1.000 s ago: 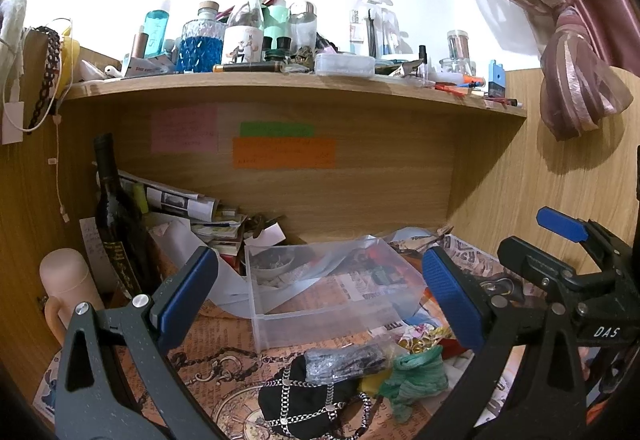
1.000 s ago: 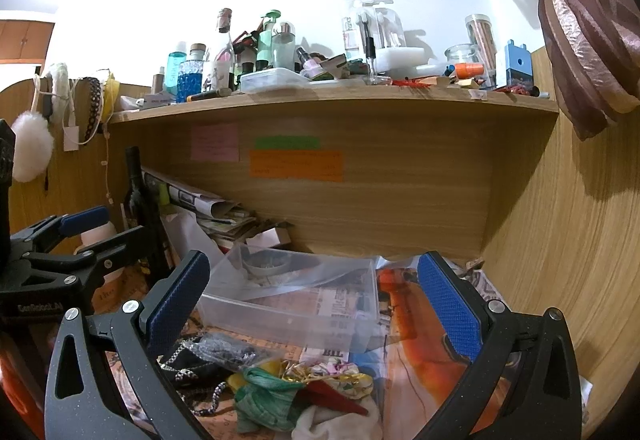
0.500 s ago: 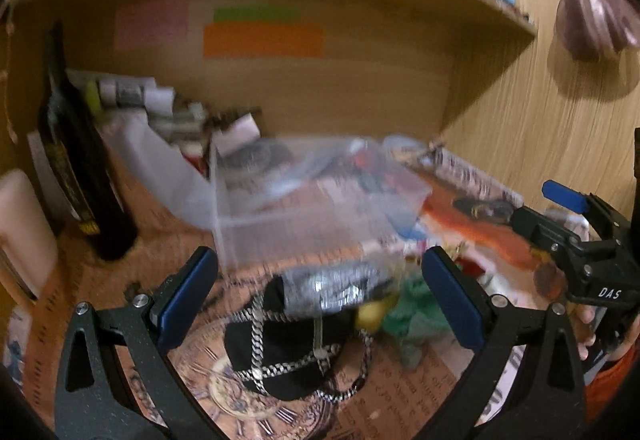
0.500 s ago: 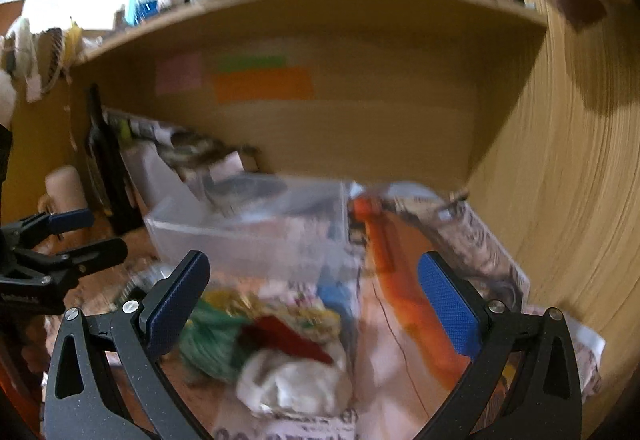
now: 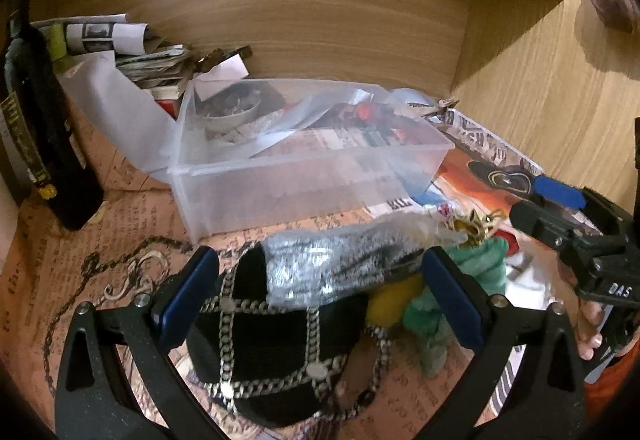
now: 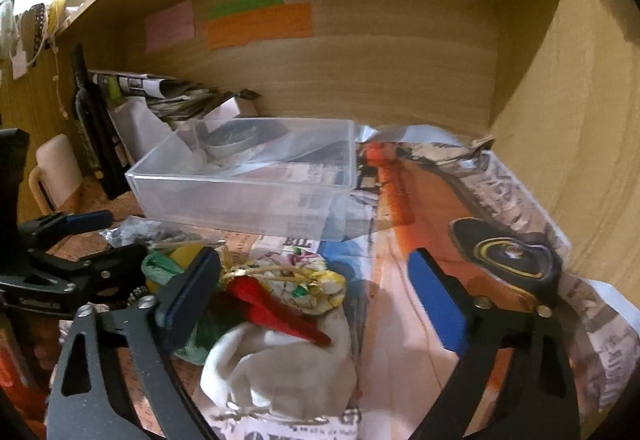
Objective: Organize soft objects
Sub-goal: 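Lower the left tool to the grey sequin pouch while the right tool reaches the floral cloth, then close the left tool on the grey pouch while the right tool grasps the floral cloth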
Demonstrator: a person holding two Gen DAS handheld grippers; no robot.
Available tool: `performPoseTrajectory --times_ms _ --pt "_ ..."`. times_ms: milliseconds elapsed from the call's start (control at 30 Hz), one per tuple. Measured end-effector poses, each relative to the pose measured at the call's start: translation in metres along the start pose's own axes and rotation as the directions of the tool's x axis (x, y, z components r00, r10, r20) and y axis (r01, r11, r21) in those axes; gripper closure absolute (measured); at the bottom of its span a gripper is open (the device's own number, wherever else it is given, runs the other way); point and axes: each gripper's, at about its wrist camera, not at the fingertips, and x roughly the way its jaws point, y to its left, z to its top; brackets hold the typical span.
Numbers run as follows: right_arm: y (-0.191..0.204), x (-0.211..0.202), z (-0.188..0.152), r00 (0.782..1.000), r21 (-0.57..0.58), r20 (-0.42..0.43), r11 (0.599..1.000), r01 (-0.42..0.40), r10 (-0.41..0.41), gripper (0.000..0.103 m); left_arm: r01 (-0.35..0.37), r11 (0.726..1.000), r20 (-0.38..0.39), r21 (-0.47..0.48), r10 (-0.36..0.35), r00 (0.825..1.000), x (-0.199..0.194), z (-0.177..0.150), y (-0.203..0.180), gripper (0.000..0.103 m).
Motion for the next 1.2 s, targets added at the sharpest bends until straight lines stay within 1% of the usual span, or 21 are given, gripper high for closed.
performPoseTrajectory --times_ms 100,167,200,233,267,333,367,433,467,500,567,633,733,867,967,1000,1033,1067,1100,1133,1200 --pt "-0.001 0.007 -0.002 0.998 0.008 -0.033 0.998 -0.061 0.061 0.019 0.010 1.000 -0.017 0.006 -0.010 1.000 0.009 0.004 0.000 0.001" --pt "0.001 0.013 -0.005 0.994 0.002 -0.067 0.997 -0.083 0.083 0.031 0.020 1.000 -0.035 0.008 -0.019 0.999 0.015 0.005 -0.001 0.010" --pt "0.002 0.016 -0.008 0.992 0.001 -0.087 0.996 -0.094 0.093 0.039 0.029 1.000 -0.051 0.012 -0.028 0.998 0.018 0.004 -0.001 0.019" --pt "0.002 0.020 -0.010 0.988 0.001 -0.107 0.994 -0.107 0.107 0.045 0.035 0.999 -0.069 0.013 -0.034 0.997 0.023 0.004 -0.001 0.024" --pt "0.003 0.022 -0.013 0.985 0.005 -0.121 0.993 -0.121 0.121 0.048 0.035 0.999 -0.077 0.013 -0.034 0.996 0.026 0.003 -0.001 0.026" --pt "0.004 0.025 -0.017 0.980 0.003 -0.146 0.990 -0.138 0.137 0.062 0.039 0.999 -0.083 0.008 -0.038 0.996 0.029 0.001 0.000 0.036" --pt "0.005 0.026 -0.019 0.978 -0.002 -0.153 0.990 -0.141 0.139 0.065 0.047 0.999 -0.084 0.001 -0.047 0.995 0.030 0.002 0.002 0.040" --pt "0.007 0.025 -0.021 0.978 -0.009 -0.153 0.989 -0.145 0.142 0.069 0.065 0.998 -0.086 -0.012 -0.066 0.994 0.029 0.002 0.004 0.053" --pt "0.007 0.024 -0.020 0.979 -0.012 -0.147 0.990 -0.143 0.140 0.071 0.071 0.997 -0.089 -0.018 -0.072 0.993 0.030 0.002 0.005 0.057" --pt "0.007 0.022 -0.020 0.980 -0.016 -0.142 0.990 -0.141 0.138 0.074 0.074 0.997 -0.093 -0.025 -0.076 0.993 0.031 0.002 0.007 0.065" --pt "0.006 0.021 -0.017 0.982 -0.022 -0.130 0.990 -0.138 0.134 0.077 0.078 0.996 -0.097 -0.031 -0.080 0.992 0.032 0.002 0.007 0.071" --pt "0.005 0.018 -0.014 0.986 -0.026 -0.114 0.991 -0.129 0.125 0.077 0.067 0.997 -0.092 -0.024 -0.069 0.993 0.029 0.002 0.007 0.084" --pt "0.001 0.016 -0.010 0.990 -0.028 -0.088 0.993 -0.111 0.108 0.080 0.042 0.999 -0.079 -0.009 -0.043 0.996 0.025 0.002 0.008 0.092" --pt "-0.010 0.020 -0.003 0.994 -0.005 -0.076 0.996 -0.085 0.084 0.081 0.029 1.000 -0.061 -0.006 -0.030 0.998 0.015 0.003 0.013 0.093" --pt "-0.017 0.026 -0.001 0.992 0.012 -0.094 0.997 -0.080 0.081 0.080 0.041 0.999 -0.075 0.003 -0.041 0.996 0.009 0.006 0.015 0.092" --pt "-0.018 0.026 -0.001 0.991 0.018 -0.102 0.996 -0.089 0.090 0.079 0.037 0.999 -0.078 0.009 -0.037 0.996 0.009 0.008 0.015 0.086" --pt "-0.021 0.027 0.000 0.987 0.031 -0.113 0.994 -0.107 0.110 0.074 0.034 0.999 -0.079 0.015 -0.033 0.996 0.010 0.009 0.014 0.075" --pt "-0.022 0.027 0.000 0.985 0.039 -0.119 0.992 -0.121 0.125 0.069 0.023 0.999 -0.073 0.024 -0.021 0.997 0.010 0.012 0.014 0.068" --pt "-0.024 0.025 0.000 0.984 0.045 -0.120 0.991 -0.130 0.134 0.058 0.013 0.999 -0.065 0.032 -0.010 0.998 0.011 0.013 0.013 0.054" --pt "-0.024 0.022 0.000 0.985 0.043 -0.112 0.991 -0.128 0.132 0.049 0.008 0.999 -0.059 0.039 -0.005 0.998 0.011 0.014 0.011 0.045" --pt "-0.024 0.016 0.001 0.989 0.026 -0.095 0.993 -0.111 0.113 0.045 0.000 0.998 -0.047 0.067 0.004 0.999 0.012 0.017 0.006 0.042"
